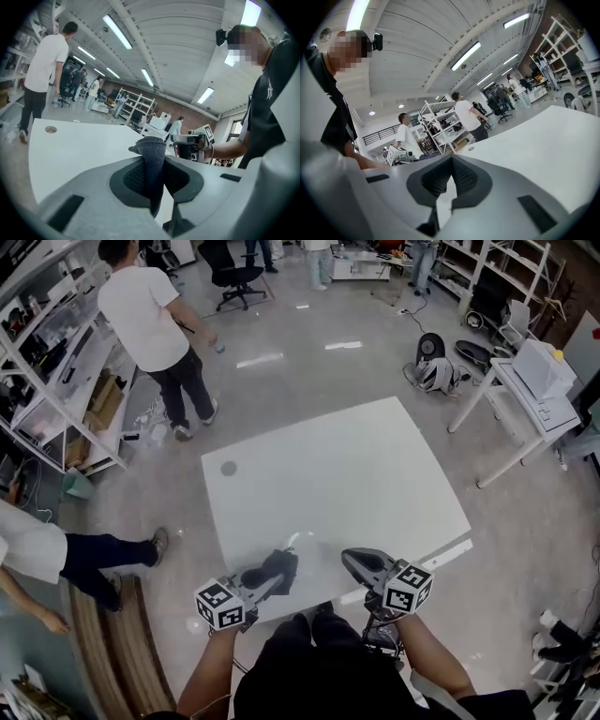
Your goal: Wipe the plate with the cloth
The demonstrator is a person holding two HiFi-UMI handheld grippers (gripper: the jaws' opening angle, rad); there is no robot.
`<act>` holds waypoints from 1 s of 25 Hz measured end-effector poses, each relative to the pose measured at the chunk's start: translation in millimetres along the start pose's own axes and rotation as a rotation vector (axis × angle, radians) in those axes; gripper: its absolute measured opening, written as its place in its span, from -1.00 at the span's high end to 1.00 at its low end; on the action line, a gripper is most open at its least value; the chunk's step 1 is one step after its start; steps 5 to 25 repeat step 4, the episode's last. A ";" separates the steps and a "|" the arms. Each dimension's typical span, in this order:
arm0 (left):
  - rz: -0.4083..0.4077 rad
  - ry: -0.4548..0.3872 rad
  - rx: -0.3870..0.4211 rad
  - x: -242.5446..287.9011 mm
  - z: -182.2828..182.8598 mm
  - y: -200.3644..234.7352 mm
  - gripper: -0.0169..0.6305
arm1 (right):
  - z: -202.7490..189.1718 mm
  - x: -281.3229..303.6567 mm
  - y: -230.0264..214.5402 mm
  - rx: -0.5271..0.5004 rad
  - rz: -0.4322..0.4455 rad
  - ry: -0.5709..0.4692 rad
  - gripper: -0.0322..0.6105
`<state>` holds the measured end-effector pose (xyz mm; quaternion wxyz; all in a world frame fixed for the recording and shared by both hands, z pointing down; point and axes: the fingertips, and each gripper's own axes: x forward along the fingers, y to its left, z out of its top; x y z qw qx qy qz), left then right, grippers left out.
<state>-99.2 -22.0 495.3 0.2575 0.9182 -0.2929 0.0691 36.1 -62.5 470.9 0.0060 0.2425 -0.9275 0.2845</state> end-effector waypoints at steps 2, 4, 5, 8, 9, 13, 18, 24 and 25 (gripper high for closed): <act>-0.011 0.004 -0.008 -4.1 -1.2 6.3 0.78 | -0.7 7.2 1.3 0.000 -0.016 -0.005 0.89; -0.022 0.011 -0.010 -6.8 -1.9 12.6 0.78 | -0.7 14.6 1.9 -0.002 -0.030 -0.015 0.89; -0.022 0.011 -0.010 -6.8 -1.9 12.6 0.78 | -0.7 14.6 1.9 -0.002 -0.030 -0.015 0.89; -0.022 0.011 -0.010 -6.8 -1.9 12.6 0.78 | -0.7 14.6 1.9 -0.002 -0.030 -0.015 0.89; -0.022 0.011 -0.010 -6.8 -1.9 12.6 0.78 | -0.7 14.6 1.9 -0.002 -0.030 -0.015 0.89; -0.022 0.011 -0.010 -6.8 -1.9 12.6 0.78 | -0.7 14.6 1.9 -0.002 -0.030 -0.015 0.89; -0.022 0.011 -0.010 -6.8 -1.9 12.6 0.78 | -0.7 14.6 1.9 -0.002 -0.030 -0.015 0.89; -0.022 0.011 -0.010 -6.8 -1.9 12.6 0.78 | -0.7 14.6 1.9 -0.002 -0.030 -0.015 0.89; -0.022 0.011 -0.010 -6.8 -1.9 12.6 0.78 | -0.7 14.6 1.9 -0.002 -0.030 -0.015 0.89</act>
